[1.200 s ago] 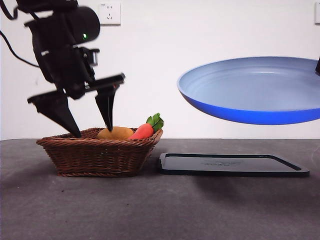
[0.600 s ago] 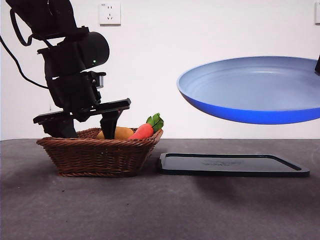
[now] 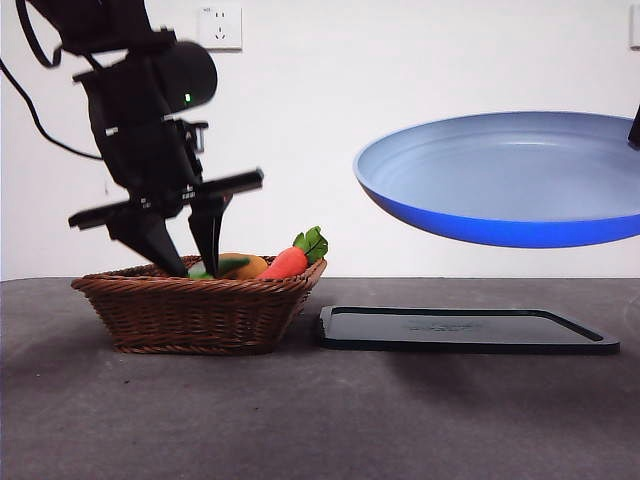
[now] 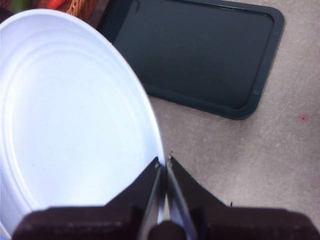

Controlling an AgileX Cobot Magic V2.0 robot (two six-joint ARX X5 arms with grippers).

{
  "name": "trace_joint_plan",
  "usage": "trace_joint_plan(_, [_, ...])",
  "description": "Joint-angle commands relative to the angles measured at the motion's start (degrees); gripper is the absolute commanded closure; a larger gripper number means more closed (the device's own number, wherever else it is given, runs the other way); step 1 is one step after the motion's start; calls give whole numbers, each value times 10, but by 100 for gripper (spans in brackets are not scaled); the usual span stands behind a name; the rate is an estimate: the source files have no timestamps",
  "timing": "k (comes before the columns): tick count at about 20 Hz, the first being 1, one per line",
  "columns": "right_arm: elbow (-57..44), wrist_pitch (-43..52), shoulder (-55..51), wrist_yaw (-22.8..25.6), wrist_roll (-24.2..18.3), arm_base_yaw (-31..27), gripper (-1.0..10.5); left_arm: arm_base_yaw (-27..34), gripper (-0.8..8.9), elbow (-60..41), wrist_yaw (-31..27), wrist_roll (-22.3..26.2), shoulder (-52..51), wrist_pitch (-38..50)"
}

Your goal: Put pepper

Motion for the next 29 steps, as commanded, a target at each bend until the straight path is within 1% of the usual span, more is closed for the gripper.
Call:
trace_joint_plan(1, [13,8,3,-3,4,1,944,-4,692,12,14,0,-21,-1])
trace_joint_plan(2, [13,13,4,-3,8,1,944,-4,692,12,30,0,-37,-2])
trace_joint_plan(4, [13,27,18,-3,23,1,944,-11,692,12,84,0,-76,-6])
trace_joint_plan(6, [13,39,61,-3,46,1,944,-28,692,12,146,1,-110,-5])
trace_joint_plan(7, [13,52,90,-3,61,2,944,-42,692,12,167,3,-123,-5])
trace_joint_plan(8, [13,65,119,-13,76,2,944,-59,692,12,187,5,-129,-6])
trace_joint_plan(9, [13,83,147,-35,98,2,944,-82,692,12,195,10,-129,-8])
trace_joint_plan(10, [13,100,169,-51,119,2,944,-107,692,12,192,26,-125,-13])
trace_joint_plan(11, [13,113,187,-64,139,2,944,-134,692,12,174,42,-121,-15])
trace_joint_plan(12, [13,117,197,-68,152,4,944,-159,692,12,143,52,-114,-12])
trace_joint_plan(13, [13,117,203,-77,156,7,944,-180,692,12,105,61,-108,-9])
trace_joint_plan(14, [13,117,204,-78,161,10,944,-193,692,12,85,72,-103,-7])
trace_joint_plan(15, [13,117,204,-78,163,14,944,-205,692,12,72,85,-94,-6])
trace_joint_plan(17, [13,114,204,-78,168,21,944,-215,692,12,53,93,-71,-2])
trace_joint_plan(20, [13,107,204,-78,169,36,944,-216,692,12,52,93,-42,0])
trace_joint_plan(25, [13,104,204,-78,173,48,944,-217,682,12,52,93,-39,5])
trace_joint_plan(29, [13,96,204,-78,173,48,944,-218,605,12,57,94,-39,-15])
